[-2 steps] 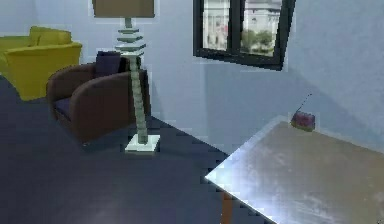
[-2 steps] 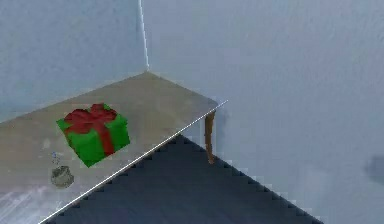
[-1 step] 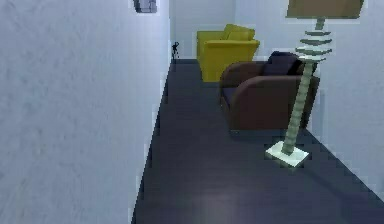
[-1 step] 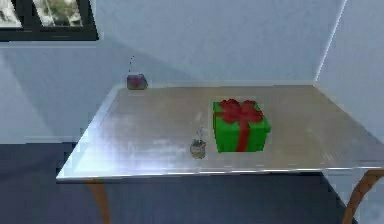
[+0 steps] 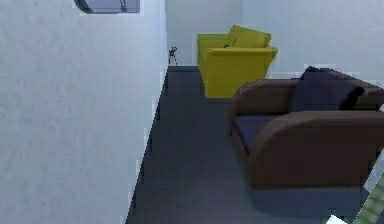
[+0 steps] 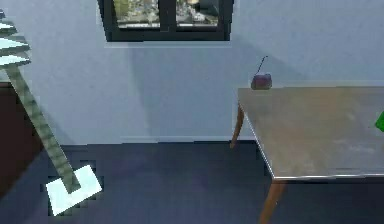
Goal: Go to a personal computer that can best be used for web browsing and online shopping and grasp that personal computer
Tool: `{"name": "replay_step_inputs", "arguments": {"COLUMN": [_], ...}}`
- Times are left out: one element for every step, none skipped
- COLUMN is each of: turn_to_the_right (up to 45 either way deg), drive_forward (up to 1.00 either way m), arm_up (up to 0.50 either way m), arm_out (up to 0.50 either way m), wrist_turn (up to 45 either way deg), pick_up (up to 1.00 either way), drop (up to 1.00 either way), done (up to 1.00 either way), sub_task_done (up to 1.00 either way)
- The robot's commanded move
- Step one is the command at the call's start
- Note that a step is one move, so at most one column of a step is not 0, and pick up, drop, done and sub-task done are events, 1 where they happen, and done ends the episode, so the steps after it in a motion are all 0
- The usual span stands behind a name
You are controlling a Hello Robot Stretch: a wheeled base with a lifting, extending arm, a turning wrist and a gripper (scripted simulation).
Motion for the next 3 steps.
{"name": "replay_step_inputs", "arguments": {"turn_to_the_right": [0.0,0.0,-3.0], "drive_forward": [1.00,1.00,0.00], "arm_up": [0.00,0.00,0.00], "arm_out": [0.00,0.00,0.00], "wrist_turn": [0.0,0.0,0.0], "pick_up": [0.00,0.00,0.00], "drop": [0.00,0.00,0.00], "done": [0.00,0.00,0.00], "sub_task_done": [0.00,0.00,0.00]}}
